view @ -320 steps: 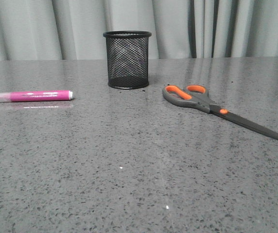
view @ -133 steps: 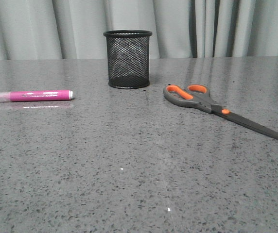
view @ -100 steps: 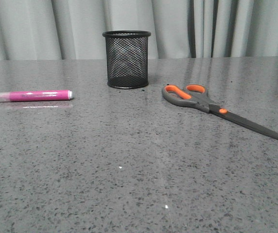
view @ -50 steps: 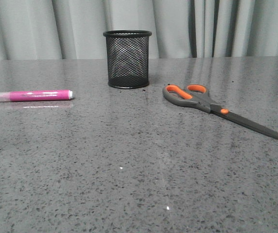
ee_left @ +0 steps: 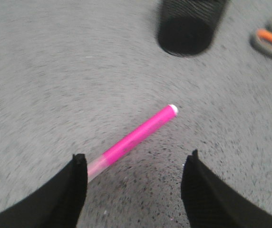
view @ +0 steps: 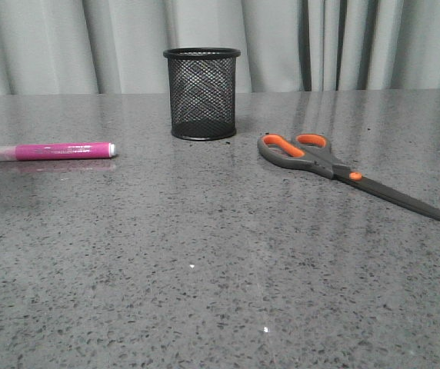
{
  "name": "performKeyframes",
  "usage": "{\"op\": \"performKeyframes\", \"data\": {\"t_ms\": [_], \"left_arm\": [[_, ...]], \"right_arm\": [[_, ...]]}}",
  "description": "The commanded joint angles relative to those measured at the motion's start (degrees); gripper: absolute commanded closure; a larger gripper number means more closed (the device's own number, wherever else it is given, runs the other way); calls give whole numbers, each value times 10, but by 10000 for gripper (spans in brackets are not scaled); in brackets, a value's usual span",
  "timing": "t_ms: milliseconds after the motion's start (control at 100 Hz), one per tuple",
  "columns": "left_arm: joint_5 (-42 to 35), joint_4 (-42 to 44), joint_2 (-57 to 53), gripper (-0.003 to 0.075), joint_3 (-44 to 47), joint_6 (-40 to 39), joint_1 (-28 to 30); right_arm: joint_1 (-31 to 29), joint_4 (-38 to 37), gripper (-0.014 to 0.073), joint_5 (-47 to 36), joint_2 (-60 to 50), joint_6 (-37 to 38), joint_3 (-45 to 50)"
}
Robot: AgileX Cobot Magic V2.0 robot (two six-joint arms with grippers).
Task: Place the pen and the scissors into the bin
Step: 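Lower the left gripper onto the pink marker and close it, then lift the pink marker with the left gripper and drop it into the mesh holder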
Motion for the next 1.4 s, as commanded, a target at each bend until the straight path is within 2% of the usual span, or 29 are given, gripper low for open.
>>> {"op": "performKeyframes", "data": {"t_ms": [0, 140, 510, 930, 1030, 1120, 1200, 1390], "left_arm": [[17, -24, 45, 333, -56, 81, -19], [50, -17, 132, 333, -109, 156, -30], [158, -11, 288, 333, -221, 253, -30], [157, 7, 329, 337, -238, 293, -30], [157, 15, 330, 411, -238, 293, -30], [161, 26, 330, 570, -238, 293, -30], [171, 36, 330, 743, -238, 293, -30], [178, 18, 320, 739, -253, 268, -30]], "right_arm": [[-2, 5, 120, -26, -3, -10, -21], [-2, 5, 120, -25, -3, -11, -21], [-2, 5, 120, -24, -3, -17, -21], [-2, 5, 120, -24, -3, -17, -21], [-2, 5, 120, -24, -3, -17, -21], [-2, 5, 120, -24, -3, -17, -21], [-2, 5, 120, -24, -3, -17, -21], [-2, 5, 120, -24, -3, -17, -21]]}}
